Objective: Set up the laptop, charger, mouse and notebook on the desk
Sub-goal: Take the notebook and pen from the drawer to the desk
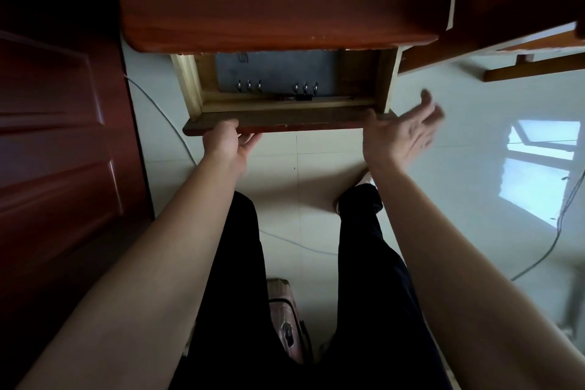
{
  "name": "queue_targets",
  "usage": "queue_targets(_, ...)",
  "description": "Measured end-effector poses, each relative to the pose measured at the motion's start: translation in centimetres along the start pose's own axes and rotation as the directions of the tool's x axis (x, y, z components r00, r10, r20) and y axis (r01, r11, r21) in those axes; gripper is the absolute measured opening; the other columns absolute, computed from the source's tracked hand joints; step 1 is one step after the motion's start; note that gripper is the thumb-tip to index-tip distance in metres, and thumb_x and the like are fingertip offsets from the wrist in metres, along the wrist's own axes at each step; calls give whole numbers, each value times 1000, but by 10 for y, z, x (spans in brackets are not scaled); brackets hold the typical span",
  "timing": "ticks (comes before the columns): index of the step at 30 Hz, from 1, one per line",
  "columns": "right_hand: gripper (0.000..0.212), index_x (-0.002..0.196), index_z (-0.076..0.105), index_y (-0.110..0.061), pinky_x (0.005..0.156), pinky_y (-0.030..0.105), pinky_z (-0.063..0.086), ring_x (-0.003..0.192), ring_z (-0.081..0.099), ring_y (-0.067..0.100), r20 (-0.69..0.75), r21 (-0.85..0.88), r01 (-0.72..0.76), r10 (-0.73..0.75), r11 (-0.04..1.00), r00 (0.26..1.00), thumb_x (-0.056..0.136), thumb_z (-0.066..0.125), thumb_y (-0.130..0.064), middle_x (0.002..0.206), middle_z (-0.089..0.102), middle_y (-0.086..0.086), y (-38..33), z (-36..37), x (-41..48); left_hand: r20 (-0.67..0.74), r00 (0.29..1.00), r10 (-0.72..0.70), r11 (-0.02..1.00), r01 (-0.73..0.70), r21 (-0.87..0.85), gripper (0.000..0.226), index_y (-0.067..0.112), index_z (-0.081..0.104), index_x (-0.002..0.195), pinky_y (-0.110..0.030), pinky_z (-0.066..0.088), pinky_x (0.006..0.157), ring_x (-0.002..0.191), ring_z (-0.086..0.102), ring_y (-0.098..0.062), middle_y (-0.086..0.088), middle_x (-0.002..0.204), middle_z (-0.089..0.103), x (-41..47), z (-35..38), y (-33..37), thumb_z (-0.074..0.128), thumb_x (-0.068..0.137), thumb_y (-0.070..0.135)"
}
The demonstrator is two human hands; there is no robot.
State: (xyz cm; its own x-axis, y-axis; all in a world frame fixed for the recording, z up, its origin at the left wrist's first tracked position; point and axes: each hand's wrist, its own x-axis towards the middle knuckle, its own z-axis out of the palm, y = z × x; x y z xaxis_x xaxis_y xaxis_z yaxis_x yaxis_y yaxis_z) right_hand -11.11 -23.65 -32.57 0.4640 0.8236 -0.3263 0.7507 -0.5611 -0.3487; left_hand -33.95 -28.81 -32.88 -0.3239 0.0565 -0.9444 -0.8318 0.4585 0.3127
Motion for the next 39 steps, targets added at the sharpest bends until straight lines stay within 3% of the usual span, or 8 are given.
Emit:
queue_targets(3, 51, 130, 51, -12, 95, 41, 37, 116, 49, 37, 128, -180, 449, -432, 875, 893, 85, 68, -31, 129, 49, 18, -17, 1, 8, -14, 1000, -5, 1000, 5, 30, 33, 0, 50, 131, -41, 61, 74, 97, 67, -29, -21, 121, 63, -2, -1, 2, 53, 98, 1)
queue_targets(8, 61, 146, 38, -14, 102, 50, 41, 126, 48, 40, 588, -282, 600, -359, 748, 725, 95, 57, -41, 138, 50, 17, -46, 23, 37, -13, 999, -45, 978, 47, 201, 20, 8, 55, 120, -40, 60, 78, 112, 64, -29, -14, 124, 60, -7, -14, 7, 46, 102, 9)
queue_targets(14, 48, 139, 51, -18, 99, 45, 47, 119, 55, 35, 671, -351, 628, -281, 694, 686, 96, 61, -37, 133, 58, 12, -47, 31, 51, -241, 949, 205, 896, -83, 436, 50, 7, 42, 139, -42, 53, 95, 126, 54, -31, -17, 141, 49, -2, -24, 23, 60, 94, 17)
queue_targets(17, 28, 124, 67, -22, 95, 42, 53, 111, 61, 32, 672, -255, 648, -351, 717, 652, 97, 63, -25, 125, 66, 10, -43, 23, 55, 27, 654, 756, 306, -390, 869, 70, 4, 34, 146, -37, 31, 108, 136, 36, -35, -20, 148, 39, -11, -28, 24, 63, 85, 18)
queue_targets(20, 24, 120, 71, -23, 91, 42, 55, 108, 62, 31, 658, -149, 679, -441, 719, 611, 97, 64, -20, 122, 68, 9, -35, 8, 49, 526, 451, 721, -177, -614, 769, 59, 9, 42, 142, -39, 40, 101, 127, 45, -31, -17, 140, 45, -15, -21, 21, 60, 86, 18)
queue_targets(26, 22, 111, 76, -19, 76, 31, 49, 86, 62, 20, 383, 132, 697, -685, 705, 620, 92, 69, -26, 96, 65, 1, -20, -42, 49, 346, 823, 450, 178, -462, 869, 78, 18, 24, 153, -51, 29, 116, 142, 37, -29, -4, 156, 38, 16, 20, 31, 67, 90, 34)
queue_targets(35, 21, 100, 79, -16, 71, 19, 46, 79, 66, 16, 186, 211, 662, -695, 719, 695, 87, 75, -31, 95, 72, 5, -52, -68, 69, 342, 843, 416, 438, -515, 736, 53, 26, 47, 129, -11, 35, 83, 105, 52, -3, 12, 127, 54, 45, 29, 36, 74, 84, 23)
queue_targets(39, 18, 101, 78, -19, 75, 17, 49, 80, 64, 4, 264, 352, 537, -632, 767, 729, 88, 75, -30, 94, 72, -7, -64, -78, 60, 292, 861, 416, 468, -478, 743, 70, 12, 47, 137, -29, 47, 98, 120, 57, -17, 0, 134, 61, 54, 27, 43, 77, 77, 28)
